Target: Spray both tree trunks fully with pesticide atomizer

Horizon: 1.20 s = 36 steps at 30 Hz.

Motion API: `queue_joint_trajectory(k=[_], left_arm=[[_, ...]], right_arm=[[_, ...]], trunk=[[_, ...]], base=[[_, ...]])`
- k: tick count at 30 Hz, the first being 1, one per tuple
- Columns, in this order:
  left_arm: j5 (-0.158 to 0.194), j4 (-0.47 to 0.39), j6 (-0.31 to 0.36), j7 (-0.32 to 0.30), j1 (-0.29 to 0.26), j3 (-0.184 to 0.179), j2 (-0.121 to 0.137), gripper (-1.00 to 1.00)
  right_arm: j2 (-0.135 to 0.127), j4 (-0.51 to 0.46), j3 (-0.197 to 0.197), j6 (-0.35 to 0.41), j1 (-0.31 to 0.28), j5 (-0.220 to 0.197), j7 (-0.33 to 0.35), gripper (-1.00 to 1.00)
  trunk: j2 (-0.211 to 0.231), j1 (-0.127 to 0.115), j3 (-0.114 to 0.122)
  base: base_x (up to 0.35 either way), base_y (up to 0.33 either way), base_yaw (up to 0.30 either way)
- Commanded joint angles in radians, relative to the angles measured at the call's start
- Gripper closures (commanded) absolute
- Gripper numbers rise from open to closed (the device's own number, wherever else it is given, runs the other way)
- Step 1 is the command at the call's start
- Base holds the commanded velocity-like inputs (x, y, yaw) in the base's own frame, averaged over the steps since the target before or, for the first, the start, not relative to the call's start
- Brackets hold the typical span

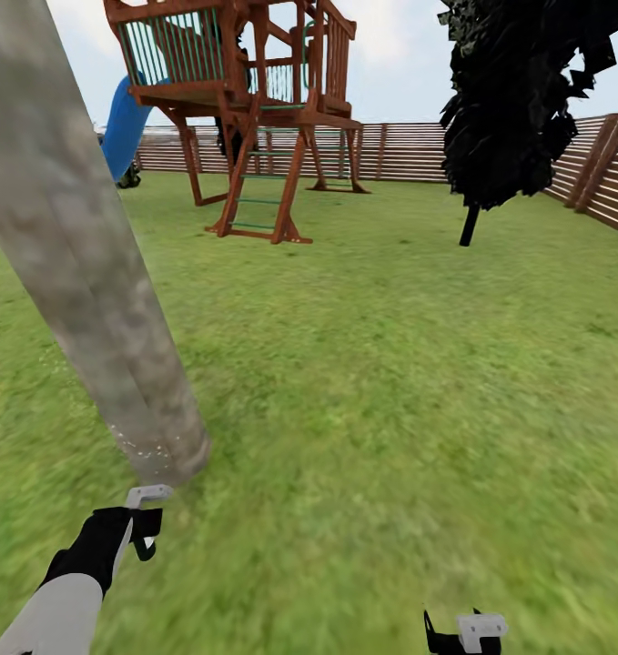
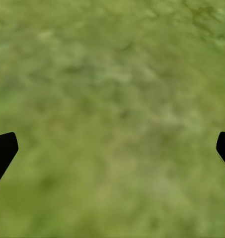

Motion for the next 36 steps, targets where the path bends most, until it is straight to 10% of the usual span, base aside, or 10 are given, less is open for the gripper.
queue_joint_trajectory(k=[1, 36], left_arm=[[0.0, 0.0, 0.0, 0.0, 0.0, 0.0, 0.0, 1.0], [0.001, -0.001, 0.001, -0.001, 0.0, 0.001, -0.001, 1.0]], right_arm=[[0.0, 0.0, 0.0, 0.0, 0.0, 0.0, 0.0, -1.0], [0.0, 0.0, -0.001, 0.0, 0.0, 0.0, 0.0, -1.0]], trunk=[[0.0, 0.0, 0.0], [0.0, 0.0, 0.0]], base=[[0.186, -0.228, 0.278], [0.089, -0.247, 0.196]])
